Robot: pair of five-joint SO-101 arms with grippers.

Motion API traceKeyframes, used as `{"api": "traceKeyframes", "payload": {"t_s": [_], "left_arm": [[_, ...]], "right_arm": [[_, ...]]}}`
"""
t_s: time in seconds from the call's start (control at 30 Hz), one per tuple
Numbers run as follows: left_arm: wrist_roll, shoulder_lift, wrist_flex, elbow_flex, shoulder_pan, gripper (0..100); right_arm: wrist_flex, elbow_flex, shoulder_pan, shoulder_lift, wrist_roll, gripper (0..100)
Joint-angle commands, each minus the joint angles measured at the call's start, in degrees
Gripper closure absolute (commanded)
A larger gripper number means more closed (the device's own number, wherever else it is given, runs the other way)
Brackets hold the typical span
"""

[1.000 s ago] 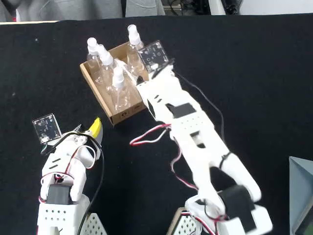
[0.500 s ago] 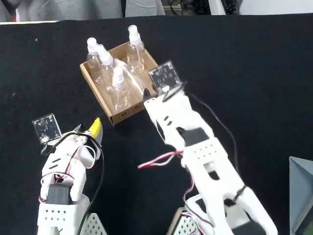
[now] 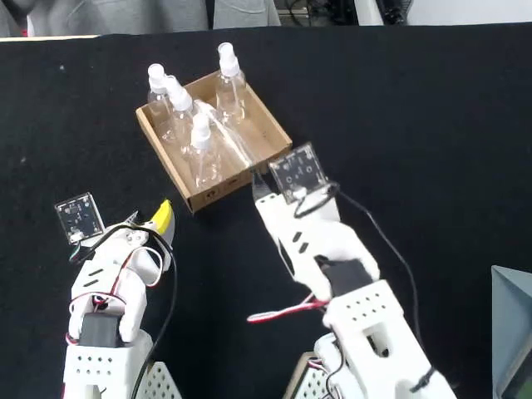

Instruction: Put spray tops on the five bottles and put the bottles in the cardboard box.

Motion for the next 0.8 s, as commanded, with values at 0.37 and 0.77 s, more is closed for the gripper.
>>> {"api": "traceKeyframes", "payload": {"t_s": [0.37,0.77], "left_arm": [[-0.35,-0.18,-0.35,1.36,-0.75,82],[-0.35,-0.18,-0.35,1.36,-0.75,82]], "right_arm": [[0.18,12.97,5.54,-22.55,-0.18,97.3],[8.44,20.44,5.63,-39.87,-0.18,97.2]]}}
